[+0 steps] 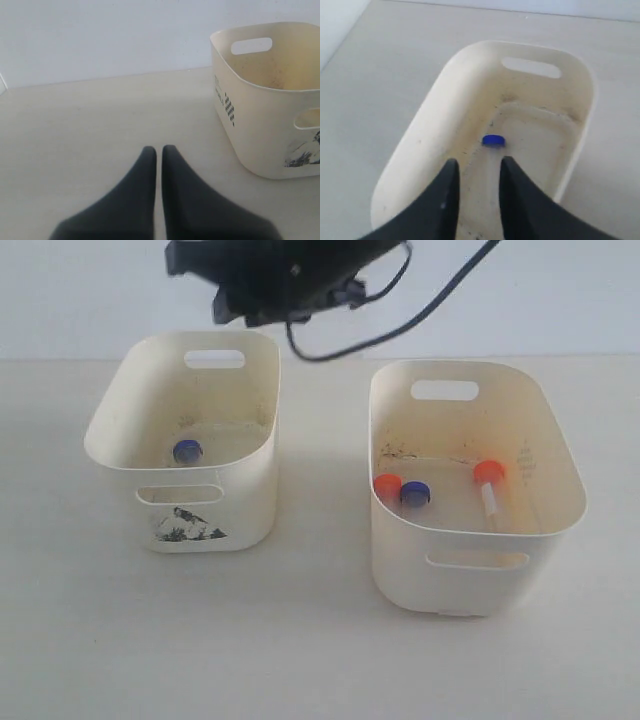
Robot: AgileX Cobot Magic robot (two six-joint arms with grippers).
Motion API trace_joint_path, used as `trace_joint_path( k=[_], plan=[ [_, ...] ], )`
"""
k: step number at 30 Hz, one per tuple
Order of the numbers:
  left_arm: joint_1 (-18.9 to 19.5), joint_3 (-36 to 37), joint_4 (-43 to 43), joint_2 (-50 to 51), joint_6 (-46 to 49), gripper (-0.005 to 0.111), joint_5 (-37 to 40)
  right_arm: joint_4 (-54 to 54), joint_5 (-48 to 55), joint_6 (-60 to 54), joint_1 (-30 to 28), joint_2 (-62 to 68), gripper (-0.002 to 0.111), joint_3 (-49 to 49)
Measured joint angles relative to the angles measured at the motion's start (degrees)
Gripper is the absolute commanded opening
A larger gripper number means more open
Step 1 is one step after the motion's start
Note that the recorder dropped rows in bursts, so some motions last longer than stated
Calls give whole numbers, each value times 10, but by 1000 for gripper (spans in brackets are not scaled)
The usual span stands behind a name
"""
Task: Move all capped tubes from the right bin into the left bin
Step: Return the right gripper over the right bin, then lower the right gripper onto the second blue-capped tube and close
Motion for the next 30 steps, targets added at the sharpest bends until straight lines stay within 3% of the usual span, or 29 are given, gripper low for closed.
trace_joint_path(
  k=[2,8,15,18,21,23,30],
  plan=[
    [0,0,0,0,0,4,0,-21,65,-3,-26,-19,6,-22],
    [0,0,0,0,0,4,0,-95,240,15,-127,-38,5,-9],
    [0,0,0,0,0,4,0,-118,260,63,-158,-37,6,123],
    [0,0,0,0,0,4,0,-120,238,77,-158,-35,17,167],
    [0,0,0,0,0,4,0,-116,221,80,-158,-35,41,189],
    [0,0,0,0,0,4,0,-112,216,84,-158,-35,50,195],
    [0,0,0,0,0,4,0,-111,198,117,-143,-35,50,198]
  ],
)
